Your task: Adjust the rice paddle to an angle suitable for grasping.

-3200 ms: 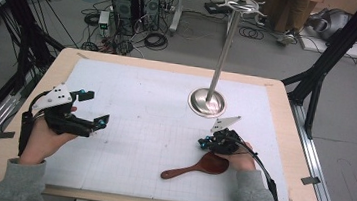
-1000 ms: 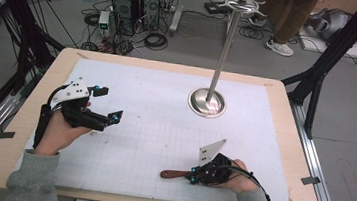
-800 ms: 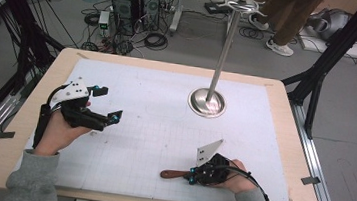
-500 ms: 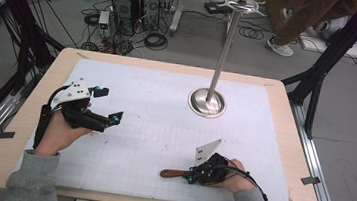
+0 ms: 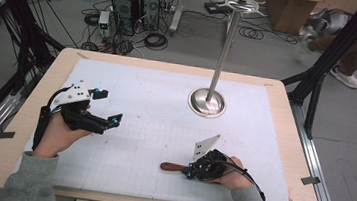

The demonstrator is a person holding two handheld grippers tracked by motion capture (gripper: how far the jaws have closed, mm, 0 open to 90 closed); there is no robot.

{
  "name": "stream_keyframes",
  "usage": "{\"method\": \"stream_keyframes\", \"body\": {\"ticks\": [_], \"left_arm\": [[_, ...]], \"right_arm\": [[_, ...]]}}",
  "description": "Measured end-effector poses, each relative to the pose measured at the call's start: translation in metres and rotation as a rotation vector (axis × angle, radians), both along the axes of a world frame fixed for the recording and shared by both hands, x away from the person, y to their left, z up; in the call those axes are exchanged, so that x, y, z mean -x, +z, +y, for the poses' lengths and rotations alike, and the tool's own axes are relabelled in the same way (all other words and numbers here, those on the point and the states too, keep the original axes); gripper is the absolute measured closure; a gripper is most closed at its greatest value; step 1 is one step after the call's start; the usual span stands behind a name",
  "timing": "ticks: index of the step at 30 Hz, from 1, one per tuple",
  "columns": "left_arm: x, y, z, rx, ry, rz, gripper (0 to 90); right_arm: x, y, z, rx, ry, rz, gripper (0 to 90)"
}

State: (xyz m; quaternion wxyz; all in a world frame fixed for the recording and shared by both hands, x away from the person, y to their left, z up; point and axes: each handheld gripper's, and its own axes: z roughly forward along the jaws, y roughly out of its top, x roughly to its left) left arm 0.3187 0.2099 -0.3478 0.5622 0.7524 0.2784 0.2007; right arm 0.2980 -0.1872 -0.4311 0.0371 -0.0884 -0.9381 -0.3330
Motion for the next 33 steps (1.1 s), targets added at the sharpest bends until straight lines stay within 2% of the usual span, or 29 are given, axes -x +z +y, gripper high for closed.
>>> {"method": "stream_keyframes", "body": {"ticks": [4,14,22,27,33], "left_arm": [[0.0,-0.002,0.004,-0.001,0.011,0.009,4.3],[0.005,-0.003,0.009,-0.006,0.026,0.01,4.2],[0.01,-0.003,0.014,-0.021,0.038,0.005,4.3],[0.012,-0.002,0.018,-0.01,0.05,0.002,4.3],[0.012,-0.003,0.02,-0.018,0.053,0.001,4.3]], "right_arm": [[-0.004,0.0,0.001,0.006,-0.033,-0.001,89.3],[-0.016,0.001,0.001,0.018,-0.156,-0.019,89.3],[-0.024,0.001,0.0,0.011,-0.199,-0.023,89.2],[-0.029,0.0,-0.002,0.006,-0.233,-0.016,89.2],[-0.035,0.0,-0.006,0.003,-0.298,-0.019,89.2]]}}
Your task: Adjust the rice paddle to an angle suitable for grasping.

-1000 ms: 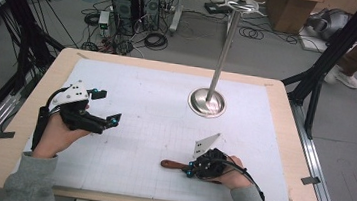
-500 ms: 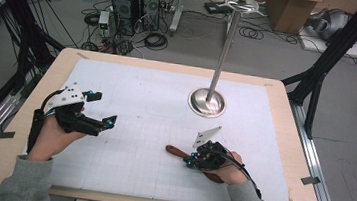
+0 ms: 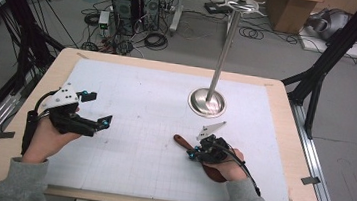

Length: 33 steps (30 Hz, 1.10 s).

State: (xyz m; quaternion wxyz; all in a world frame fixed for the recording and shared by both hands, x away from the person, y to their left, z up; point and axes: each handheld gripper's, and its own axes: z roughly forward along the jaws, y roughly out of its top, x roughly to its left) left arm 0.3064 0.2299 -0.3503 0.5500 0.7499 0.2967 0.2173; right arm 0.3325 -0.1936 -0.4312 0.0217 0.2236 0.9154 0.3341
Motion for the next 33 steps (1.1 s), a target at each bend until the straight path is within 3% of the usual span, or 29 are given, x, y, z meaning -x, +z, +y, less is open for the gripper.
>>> {"method": "stream_keyframes", "body": {"ticks": [10,13,16,22,33], "left_arm": [[0.0,-0.001,-0.002,-0.001,-0.005,0.004,4.3],[0.0,-0.001,-0.002,-0.005,-0.004,0.007,4.3],[-0.001,-0.001,-0.001,0.001,-0.003,0.008,4.3],[0.0,0.0,0.001,0.006,-0.003,0.001,4.3],[0.001,0.0,0.0,0.004,-0.012,-0.006,4.3]], "right_arm": [[0.001,0.001,0.001,0.006,-0.004,-0.017,88.9],[0.001,0.005,0.0,-0.031,-0.011,-0.023,86.5],[0.004,0.011,0.001,-0.037,-0.015,-0.04,81.2],[0.009,0.021,0.002,-0.038,-0.05,-0.095,57.8],[0.007,0.023,0.0,-0.03,-0.094,-0.095,13.6]]}}
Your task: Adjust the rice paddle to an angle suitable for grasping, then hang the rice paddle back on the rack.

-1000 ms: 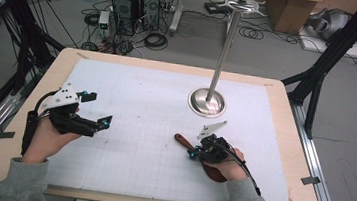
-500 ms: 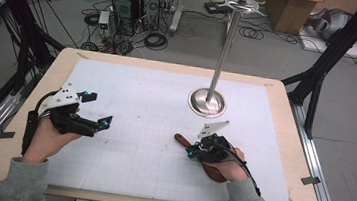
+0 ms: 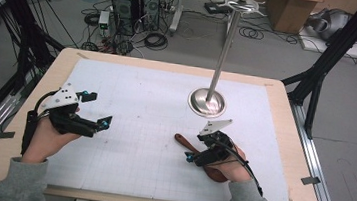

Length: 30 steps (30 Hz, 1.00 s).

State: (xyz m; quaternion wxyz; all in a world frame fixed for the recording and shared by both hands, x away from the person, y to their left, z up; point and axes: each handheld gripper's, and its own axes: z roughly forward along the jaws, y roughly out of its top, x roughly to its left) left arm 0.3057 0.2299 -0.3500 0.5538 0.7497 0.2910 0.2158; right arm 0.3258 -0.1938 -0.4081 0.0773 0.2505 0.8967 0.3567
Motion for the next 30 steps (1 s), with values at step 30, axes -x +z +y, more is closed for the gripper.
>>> {"method": "stream_keyframes", "body": {"ticks": [30], "left_arm": [[-0.003,-0.006,-0.011,-0.035,-0.02,0.025,4.3]], "right_arm": [[-0.002,-0.003,0.001,0.116,-0.084,0.111,10.5]]}}
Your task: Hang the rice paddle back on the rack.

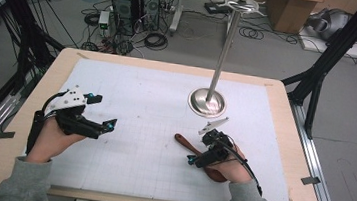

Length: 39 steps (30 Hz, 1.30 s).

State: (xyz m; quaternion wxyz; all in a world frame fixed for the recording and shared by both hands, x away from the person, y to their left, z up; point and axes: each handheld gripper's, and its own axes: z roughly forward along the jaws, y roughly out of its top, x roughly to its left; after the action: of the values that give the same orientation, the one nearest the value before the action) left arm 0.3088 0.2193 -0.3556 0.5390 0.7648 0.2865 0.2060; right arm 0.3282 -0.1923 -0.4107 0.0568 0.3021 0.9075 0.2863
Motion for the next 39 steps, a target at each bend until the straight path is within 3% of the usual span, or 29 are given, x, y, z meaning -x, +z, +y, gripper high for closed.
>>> {"method": "stream_keyframes", "body": {"ticks": [10,18,23,29,39], "left_arm": [[0.0028,-0.0002,0.0053,-0.001,0.013,0.0,4.3],[0.0032,-0.0025,0.0057,-0.008,0.011,0.017,4.3],[0.0039,-0.0022,0.0072,-0.009,0.013,0.014,4.3],[0.0042,-0.0032,0.0076,-0.012,0.019,0.018,4.3],[0.0044,-0.0035,0.0091,-0.01,0.023,0.019,4.3]], "right_arm": [[-0.0028,-0.0012,0.0075,0.022,-0.027,0.015,14.7],[-0.006,-0.0034,0.0077,0.02,-0.018,0.061,26.1],[-0.0073,-0.0051,0.0074,0.039,-0.046,0.081,31.6],[-0.0081,-0.0052,0.0081,0.05,-0.049,0.069,41.6],[-0.0068,-0.0055,0.0094,0.102,-0.057,0.071,50.8]]}}
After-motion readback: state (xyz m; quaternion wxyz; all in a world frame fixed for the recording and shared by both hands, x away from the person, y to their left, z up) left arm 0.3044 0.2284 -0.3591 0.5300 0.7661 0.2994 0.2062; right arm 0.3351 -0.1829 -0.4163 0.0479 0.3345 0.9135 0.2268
